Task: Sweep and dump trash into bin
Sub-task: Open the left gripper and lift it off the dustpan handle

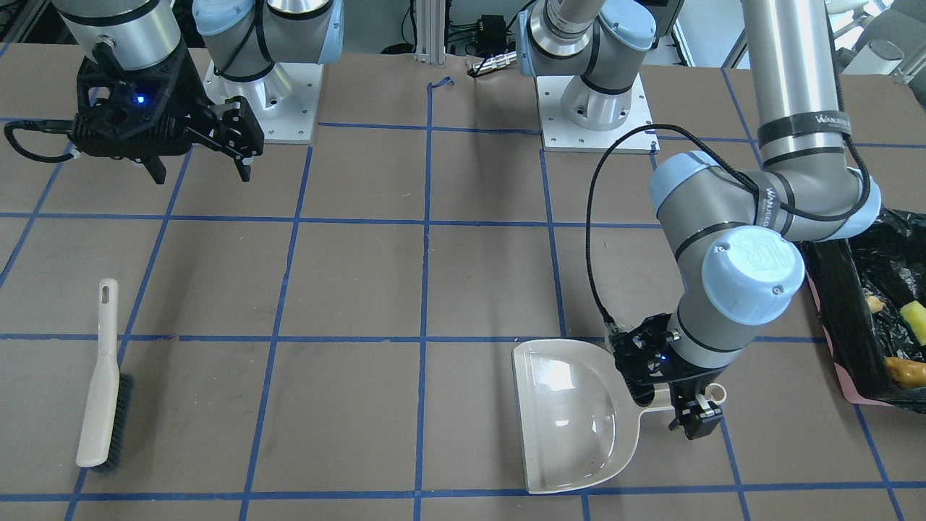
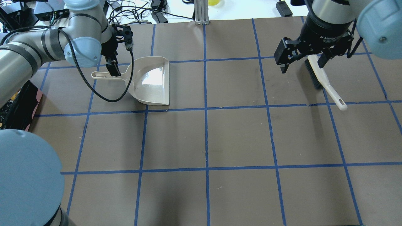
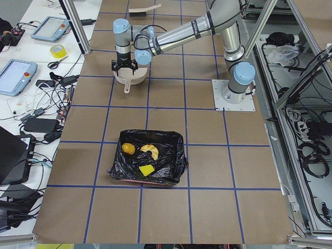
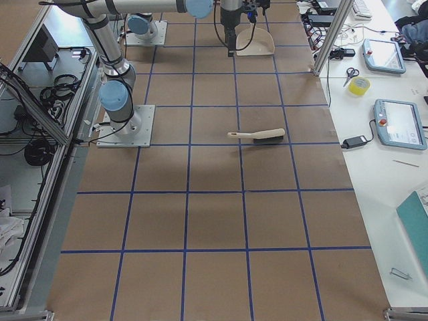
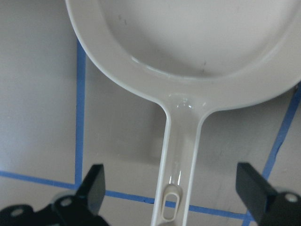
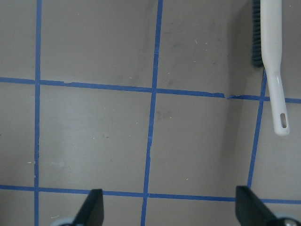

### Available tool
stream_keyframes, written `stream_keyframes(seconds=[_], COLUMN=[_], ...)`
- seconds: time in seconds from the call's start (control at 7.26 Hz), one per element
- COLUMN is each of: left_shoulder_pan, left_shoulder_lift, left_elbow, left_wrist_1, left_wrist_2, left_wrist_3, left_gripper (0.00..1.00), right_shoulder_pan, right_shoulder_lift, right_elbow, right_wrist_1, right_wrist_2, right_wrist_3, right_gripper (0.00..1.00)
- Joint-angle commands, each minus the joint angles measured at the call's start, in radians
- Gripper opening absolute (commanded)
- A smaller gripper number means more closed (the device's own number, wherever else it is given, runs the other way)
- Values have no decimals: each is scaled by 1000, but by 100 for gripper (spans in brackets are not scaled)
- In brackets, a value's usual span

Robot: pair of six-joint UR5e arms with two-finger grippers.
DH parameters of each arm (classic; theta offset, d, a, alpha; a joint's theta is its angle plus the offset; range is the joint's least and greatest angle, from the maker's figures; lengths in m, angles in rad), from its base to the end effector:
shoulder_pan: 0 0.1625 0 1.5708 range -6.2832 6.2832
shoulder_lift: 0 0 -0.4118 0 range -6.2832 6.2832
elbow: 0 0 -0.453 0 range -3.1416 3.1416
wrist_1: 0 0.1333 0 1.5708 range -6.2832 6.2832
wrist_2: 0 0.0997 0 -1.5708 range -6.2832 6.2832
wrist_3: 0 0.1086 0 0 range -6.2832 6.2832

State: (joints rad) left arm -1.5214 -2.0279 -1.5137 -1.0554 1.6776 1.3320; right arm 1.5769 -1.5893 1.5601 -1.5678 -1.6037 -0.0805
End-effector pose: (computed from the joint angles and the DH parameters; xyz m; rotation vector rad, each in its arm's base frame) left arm -0.0865 -0.7156 0.2598 1.7788 2.3980 -0.0312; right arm 0.1331 -0.5469 0.4816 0.1338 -3.1046 0.0388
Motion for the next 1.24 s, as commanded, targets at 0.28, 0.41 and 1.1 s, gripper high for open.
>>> stream_keyframes(seconds=[0.28,0.41,1.1], left_shoulder_pan=[-68,-69,-66], left_shoulder_lift=[81,119,408], left_elbow=[0,3,6], left_wrist_1=[-134,-221,-567], left_wrist_2=[-81,-81,-82], left_wrist_3=[-588,-705,-1110], left_gripper=[100,100,100], right_shoulder_pan=[0,0,-2], right_shoulder_lift=[-3,2,-3], right_elbow=[0,0,0], right_wrist_1=[-1,3,-1], right_wrist_2=[-1,-2,-7], right_wrist_3=[-1,-1,-1], right_gripper=[100,100,100])
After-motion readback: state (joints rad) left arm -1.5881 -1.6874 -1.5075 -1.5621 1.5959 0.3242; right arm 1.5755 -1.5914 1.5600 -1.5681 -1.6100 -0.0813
